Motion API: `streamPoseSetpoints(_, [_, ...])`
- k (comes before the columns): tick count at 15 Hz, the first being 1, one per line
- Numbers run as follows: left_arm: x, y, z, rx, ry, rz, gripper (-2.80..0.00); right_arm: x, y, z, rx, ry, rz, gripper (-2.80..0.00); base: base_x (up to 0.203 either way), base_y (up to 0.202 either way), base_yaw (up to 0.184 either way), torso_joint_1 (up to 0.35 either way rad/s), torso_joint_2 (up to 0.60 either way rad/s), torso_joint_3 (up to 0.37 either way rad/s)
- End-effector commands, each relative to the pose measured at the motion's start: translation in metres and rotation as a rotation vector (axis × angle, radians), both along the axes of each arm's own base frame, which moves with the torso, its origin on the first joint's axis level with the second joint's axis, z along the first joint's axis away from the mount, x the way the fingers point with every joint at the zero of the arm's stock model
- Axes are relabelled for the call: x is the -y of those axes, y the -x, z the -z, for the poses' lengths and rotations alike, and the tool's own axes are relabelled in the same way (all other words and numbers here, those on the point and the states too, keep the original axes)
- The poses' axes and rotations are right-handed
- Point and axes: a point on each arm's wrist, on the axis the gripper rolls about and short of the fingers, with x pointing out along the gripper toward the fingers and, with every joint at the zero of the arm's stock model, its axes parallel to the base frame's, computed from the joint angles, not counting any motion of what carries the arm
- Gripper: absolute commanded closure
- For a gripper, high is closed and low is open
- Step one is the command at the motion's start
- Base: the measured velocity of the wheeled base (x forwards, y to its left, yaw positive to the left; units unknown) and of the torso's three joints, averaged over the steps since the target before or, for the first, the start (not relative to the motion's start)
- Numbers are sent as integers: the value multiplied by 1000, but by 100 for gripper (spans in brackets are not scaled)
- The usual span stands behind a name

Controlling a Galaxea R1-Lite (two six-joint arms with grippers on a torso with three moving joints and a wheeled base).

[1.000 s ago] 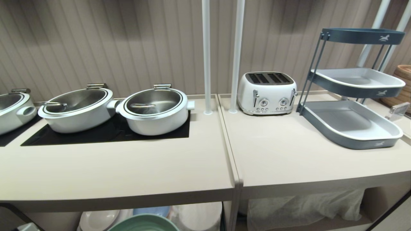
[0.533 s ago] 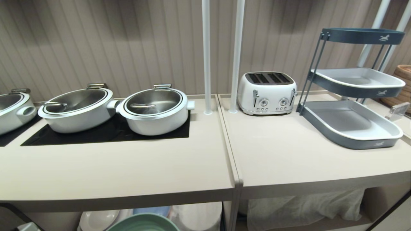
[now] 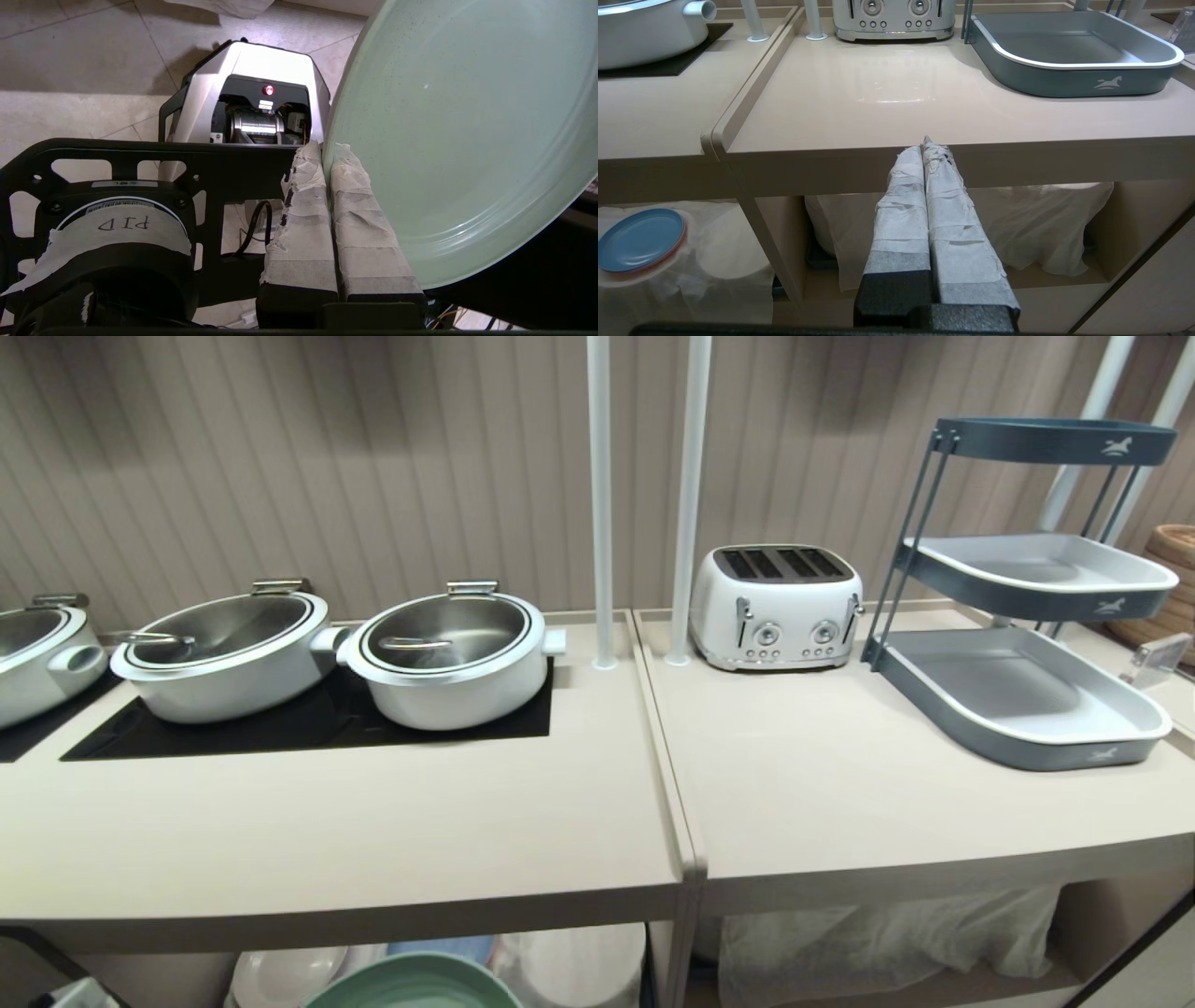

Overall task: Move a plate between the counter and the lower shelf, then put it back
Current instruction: Put the plate in the cupboard

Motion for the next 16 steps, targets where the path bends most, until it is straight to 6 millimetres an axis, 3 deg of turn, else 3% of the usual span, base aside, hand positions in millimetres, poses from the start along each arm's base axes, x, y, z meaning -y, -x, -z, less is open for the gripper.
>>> streamPoseSetpoints(1, [1,-2,1,-17,-8,-25,0,0,0,0,0,0,0,0,0,0,0,0,0,0])
streamPoseSetpoints(16, [3,-9,-7,-4,2,-49,0,0,0,0,2,-1,0,0,0,0,0,0,0,0])
